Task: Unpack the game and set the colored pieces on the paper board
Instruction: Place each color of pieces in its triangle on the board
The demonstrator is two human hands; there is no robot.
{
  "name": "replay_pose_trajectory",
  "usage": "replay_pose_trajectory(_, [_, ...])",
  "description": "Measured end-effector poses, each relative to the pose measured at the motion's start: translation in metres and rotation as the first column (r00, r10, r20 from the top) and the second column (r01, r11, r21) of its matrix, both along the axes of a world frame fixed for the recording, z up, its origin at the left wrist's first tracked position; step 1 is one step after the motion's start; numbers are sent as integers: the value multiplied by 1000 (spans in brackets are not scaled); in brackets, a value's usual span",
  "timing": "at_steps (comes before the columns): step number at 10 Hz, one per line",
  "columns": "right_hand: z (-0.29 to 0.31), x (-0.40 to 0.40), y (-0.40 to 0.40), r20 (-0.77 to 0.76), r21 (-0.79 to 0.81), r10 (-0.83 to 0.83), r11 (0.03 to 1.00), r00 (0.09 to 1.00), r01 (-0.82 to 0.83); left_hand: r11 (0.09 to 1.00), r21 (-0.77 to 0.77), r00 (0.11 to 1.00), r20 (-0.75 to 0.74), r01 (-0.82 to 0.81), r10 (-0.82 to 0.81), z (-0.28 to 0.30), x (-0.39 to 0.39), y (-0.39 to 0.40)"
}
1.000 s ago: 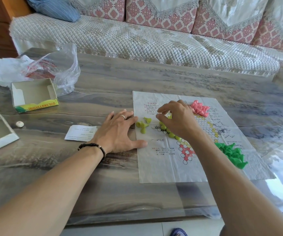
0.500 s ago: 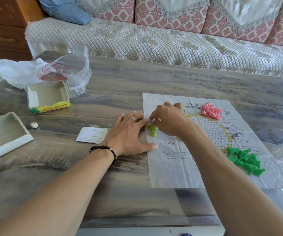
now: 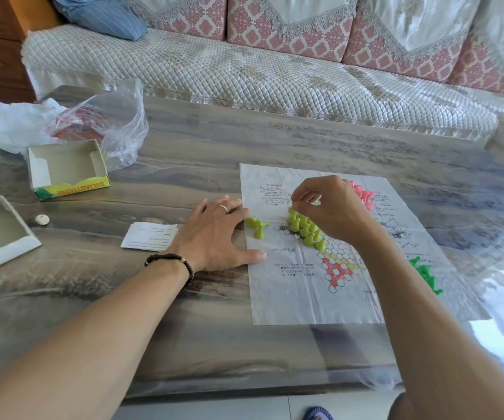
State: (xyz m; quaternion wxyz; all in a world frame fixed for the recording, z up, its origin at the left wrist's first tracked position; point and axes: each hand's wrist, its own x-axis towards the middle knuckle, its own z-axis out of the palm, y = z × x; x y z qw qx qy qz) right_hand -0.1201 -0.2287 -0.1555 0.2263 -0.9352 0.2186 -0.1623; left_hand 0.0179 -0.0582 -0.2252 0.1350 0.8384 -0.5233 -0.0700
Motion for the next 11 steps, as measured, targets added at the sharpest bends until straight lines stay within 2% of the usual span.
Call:
replay_pose_trajectory(2, [-5,-15,-1,-64,-89,-20,996,998,14,1000,-18,1000,3,3,-2,0,0,0])
replay_pose_trajectory(6, [-17,-19,2,-154,-94,-19,996,988,4,999,-41,1000,0,0,0,-1,2,0])
replay_pose_trajectory(11, [-19,-17,1,-123,-115,-8,993,992,-7,999,-34,1000,-10,-1,0,-2,3,0])
